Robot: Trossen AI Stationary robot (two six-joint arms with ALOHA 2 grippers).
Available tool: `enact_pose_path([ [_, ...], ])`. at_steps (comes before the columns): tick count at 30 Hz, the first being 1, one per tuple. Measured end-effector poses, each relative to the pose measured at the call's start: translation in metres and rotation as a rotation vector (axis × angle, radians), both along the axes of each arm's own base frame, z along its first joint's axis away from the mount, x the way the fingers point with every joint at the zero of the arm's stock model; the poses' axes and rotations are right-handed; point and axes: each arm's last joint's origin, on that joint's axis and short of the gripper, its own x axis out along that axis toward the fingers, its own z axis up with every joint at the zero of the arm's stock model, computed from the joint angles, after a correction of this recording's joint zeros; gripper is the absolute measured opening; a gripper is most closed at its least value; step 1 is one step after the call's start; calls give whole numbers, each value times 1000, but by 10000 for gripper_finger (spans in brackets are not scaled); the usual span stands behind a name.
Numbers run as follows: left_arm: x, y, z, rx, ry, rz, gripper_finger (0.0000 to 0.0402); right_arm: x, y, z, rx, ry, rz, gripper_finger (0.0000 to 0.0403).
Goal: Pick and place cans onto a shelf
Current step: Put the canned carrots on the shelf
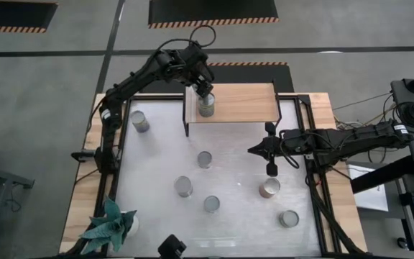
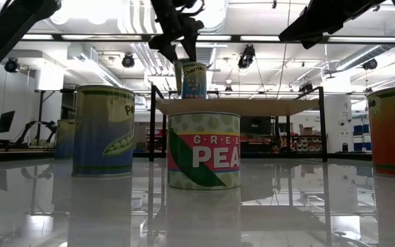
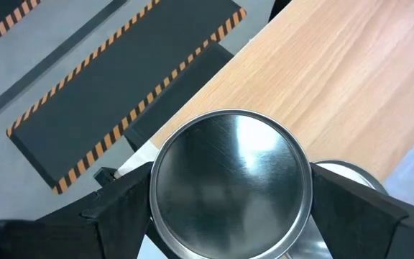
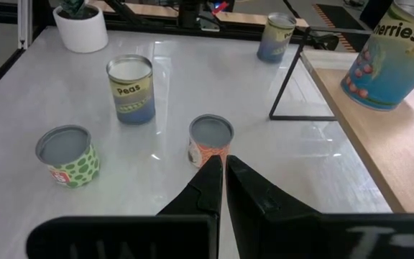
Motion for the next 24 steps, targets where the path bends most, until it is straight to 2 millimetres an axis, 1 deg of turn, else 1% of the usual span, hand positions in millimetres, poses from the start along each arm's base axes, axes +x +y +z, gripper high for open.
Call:
enact_pose_path([
  [10, 0, 0, -1, -3, 5, 2, 319, 0, 0, 0, 3, 0, -1, 9],
  [16, 2, 2, -7, -13, 13, 8, 335, 0, 0, 0, 1, 0, 0, 9],
  [24, 3, 2, -12, -18, 19, 10, 337, 0, 0, 0, 1, 0, 0, 9],
])
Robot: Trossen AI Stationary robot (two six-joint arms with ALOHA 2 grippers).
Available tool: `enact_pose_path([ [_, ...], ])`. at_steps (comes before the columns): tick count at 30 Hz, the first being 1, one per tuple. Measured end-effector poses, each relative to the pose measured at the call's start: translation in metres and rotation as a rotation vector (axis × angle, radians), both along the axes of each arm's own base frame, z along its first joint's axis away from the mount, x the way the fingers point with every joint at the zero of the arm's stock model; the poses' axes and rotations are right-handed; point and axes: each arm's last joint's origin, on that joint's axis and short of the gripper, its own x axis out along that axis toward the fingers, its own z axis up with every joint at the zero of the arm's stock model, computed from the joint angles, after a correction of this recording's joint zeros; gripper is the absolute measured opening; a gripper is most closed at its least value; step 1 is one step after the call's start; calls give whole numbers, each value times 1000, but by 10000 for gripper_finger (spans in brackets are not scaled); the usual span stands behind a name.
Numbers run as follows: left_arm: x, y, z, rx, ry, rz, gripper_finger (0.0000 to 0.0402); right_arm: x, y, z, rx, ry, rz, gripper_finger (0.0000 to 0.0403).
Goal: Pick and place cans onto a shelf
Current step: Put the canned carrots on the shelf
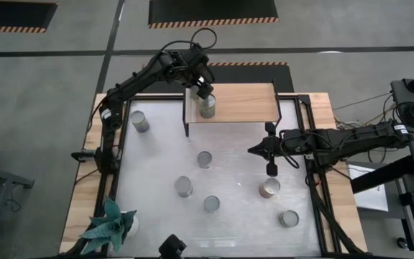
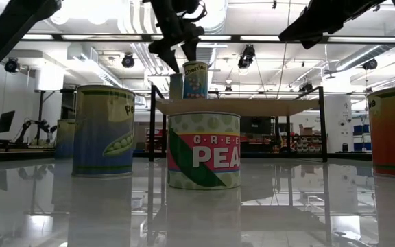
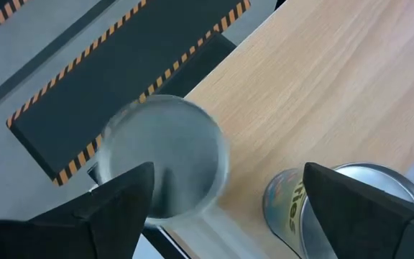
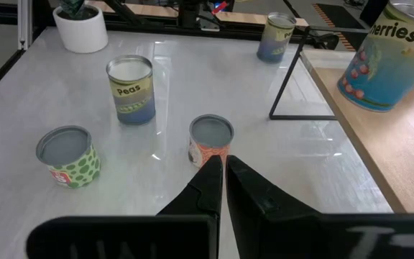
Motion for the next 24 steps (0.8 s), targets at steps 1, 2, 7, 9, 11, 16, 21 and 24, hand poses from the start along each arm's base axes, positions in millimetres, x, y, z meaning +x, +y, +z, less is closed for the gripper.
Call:
enact_pose_path([
  [1, 0, 0, 0, 0, 0, 0, 337, 0, 0, 0, 0, 0, 0, 9],
  [2, 0, 0, 0, 1, -1, -1, 337, 0, 0, 0, 0, 0, 0, 9],
  [7, 0, 0, 2, 10, -1, -13, 337, 0, 0, 0, 0, 0, 0, 9],
  [9, -1, -3, 7, 22, -10, -26, 337, 0, 0, 0, 0, 0, 0, 9],
  [11, -2, -9, 16, 46, -13, -65, 337, 0, 0, 0, -1, 1, 0, 9],
  [16, -10, -41, 41, 188, 31, -220, 333, 0, 0, 0, 0, 0, 0, 9],
  [21, -28, -62, 54, 269, 87, -307, 295, 1, -2, -3, 23, 5, -87, 9],
  [24, -42, -68, 52, 297, 55, -311, 255, 6, -5, -3, -9, -26, -201, 9],
])
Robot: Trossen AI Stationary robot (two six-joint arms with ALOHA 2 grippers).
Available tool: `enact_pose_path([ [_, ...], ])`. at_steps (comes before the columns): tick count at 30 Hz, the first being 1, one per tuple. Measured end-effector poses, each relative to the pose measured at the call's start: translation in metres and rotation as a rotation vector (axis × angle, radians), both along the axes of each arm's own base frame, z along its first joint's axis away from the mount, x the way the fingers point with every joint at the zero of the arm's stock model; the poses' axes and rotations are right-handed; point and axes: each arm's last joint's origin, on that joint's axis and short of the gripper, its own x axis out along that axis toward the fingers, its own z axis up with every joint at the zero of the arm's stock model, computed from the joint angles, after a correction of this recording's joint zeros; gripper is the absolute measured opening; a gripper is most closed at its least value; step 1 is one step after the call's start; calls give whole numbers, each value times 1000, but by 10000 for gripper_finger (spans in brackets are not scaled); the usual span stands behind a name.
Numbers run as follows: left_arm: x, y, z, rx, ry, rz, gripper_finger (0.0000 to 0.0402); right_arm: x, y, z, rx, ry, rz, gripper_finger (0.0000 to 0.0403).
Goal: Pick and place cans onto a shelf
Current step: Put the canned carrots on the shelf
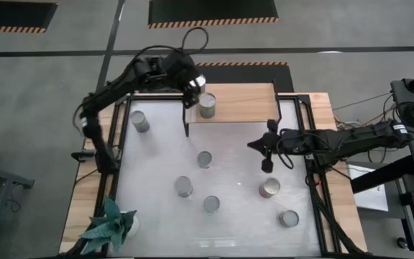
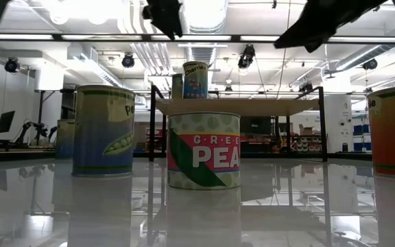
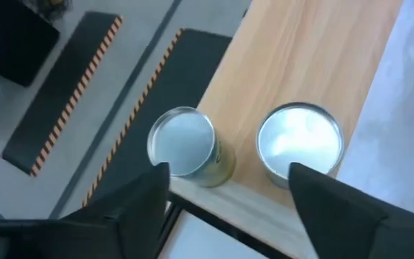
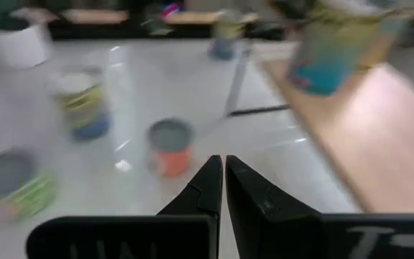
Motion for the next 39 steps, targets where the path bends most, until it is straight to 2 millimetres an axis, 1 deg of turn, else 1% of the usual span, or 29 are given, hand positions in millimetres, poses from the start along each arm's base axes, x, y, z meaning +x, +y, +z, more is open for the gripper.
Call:
enact_pose_path([
  [3, -11, -5, -17, 38, -51, -16, 206, 7, -8, 7, -36, -14, -44, 9],
  [5, -19, -8, -30, 69, -121, -18, 173, 14, -18, 18, -64, -25, -79, 9],
  [7, -28, -12, -42, 105, -181, -25, 140, 22, -32, 31, -106, -27, -123, 9],
  [9, -36, -14, -52, 155, -216, -42, 107, 30, -49, 46, -138, -21, -166, 9],
  [12, -47, -9, -68, 210, -220, -46, 61, 42, -80, 68, -128, -12, -177, 9],
  [15, -58, 4, -81, 253, -229, -9, 18, 54, -114, 89, -99, -28, -175, 9],
  [16, -61, 9, -85, 270, -230, 7, 10, 58, -125, 95, -93, -33, -179, 9],
  [19, -69, 28, -96, 288, -198, 43, 7, 68, -158, 109, -81, -26, -194, 9],
  [21, -73, 40, -101, 278, -196, 33, 6, 75, -179, 117, -79, -7, -205, 9],
  [25, -80, 64, -107, 221, -227, -21, 1, 88, -217, 123, -96, 49, -207, 9],
  [28, -82, 79, -107, 218, -220, 2, 0, 101, -242, 122, -130, 82, -197, 9],
  [30, -80, 87, -107, 215, -222, -21, 0, 109, -258, 118, -155, 100, -196, 9],
  [33, -72, 95, -112, 186, -223, -71, 0, 119, -281, 111, -156, 102, -157, 9],
  [39, -58, 112, -119, 165, -202, -70, 0, 134, -319, 92, -93, 82, -69, 9],
])
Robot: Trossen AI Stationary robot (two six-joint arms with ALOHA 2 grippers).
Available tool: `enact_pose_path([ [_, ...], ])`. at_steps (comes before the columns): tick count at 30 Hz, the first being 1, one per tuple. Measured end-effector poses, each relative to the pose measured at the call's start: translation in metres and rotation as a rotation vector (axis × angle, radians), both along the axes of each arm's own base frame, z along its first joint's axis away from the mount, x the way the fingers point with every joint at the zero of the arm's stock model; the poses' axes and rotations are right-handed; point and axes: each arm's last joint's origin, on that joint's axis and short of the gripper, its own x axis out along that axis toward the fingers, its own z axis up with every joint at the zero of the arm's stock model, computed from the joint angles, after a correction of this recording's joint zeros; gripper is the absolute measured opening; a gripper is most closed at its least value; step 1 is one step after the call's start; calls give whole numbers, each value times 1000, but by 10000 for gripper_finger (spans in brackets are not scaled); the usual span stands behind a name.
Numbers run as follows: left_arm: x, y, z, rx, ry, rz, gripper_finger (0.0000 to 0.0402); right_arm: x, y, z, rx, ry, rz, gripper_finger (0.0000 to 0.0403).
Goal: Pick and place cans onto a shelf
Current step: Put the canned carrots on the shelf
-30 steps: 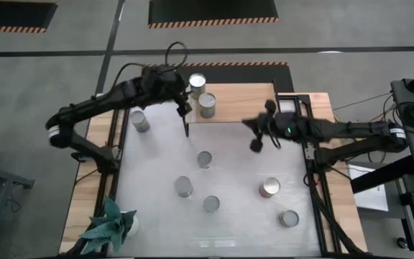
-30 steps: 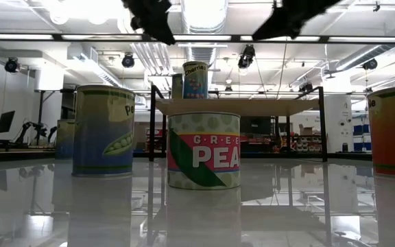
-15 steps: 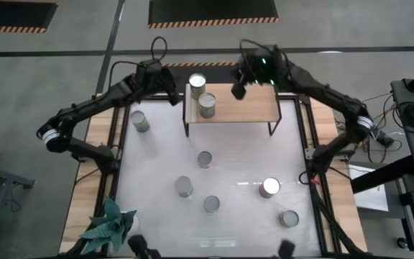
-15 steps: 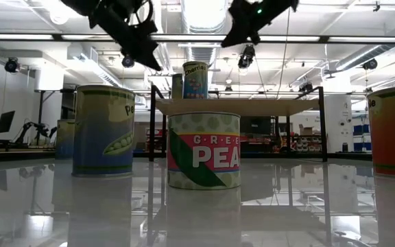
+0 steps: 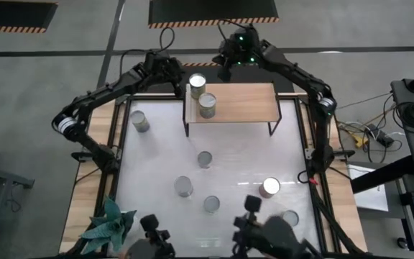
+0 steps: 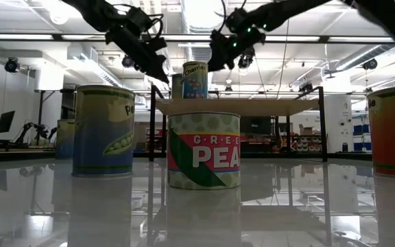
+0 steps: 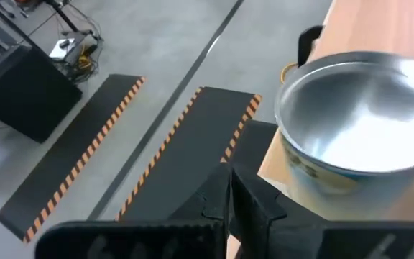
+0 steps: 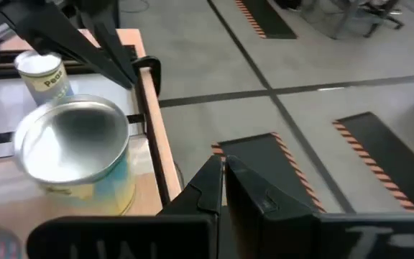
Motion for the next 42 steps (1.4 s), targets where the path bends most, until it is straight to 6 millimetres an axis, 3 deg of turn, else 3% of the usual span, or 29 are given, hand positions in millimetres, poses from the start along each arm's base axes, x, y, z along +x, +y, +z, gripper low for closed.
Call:
enact_pose_path([
  [5, 8, 7, -1, -29, 15, -4, 0, 11, -19, -20, 56, -11, 69, 9],
  [9, 13, 9, -3, -74, -11, -47, 0, 14, -21, -27, 90, -10, 108, 9],
  [21, 18, 5, 5, -112, -88, -107, 0, -2, -3, -7, 117, 37, 128, 9],
  [27, 4, -6, 27, -116, 15, -106, 0, -5, 0, -6, 135, 59, 129, 9],
  [33, 1, -10, 20, -154, 81, -141, 0, -4, -1, -14, 132, 76, 136, 9],
  [42, 17, 1, 10, -164, 4, -166, 0, -3, -2, -22, 138, 83, 137, 9],
])
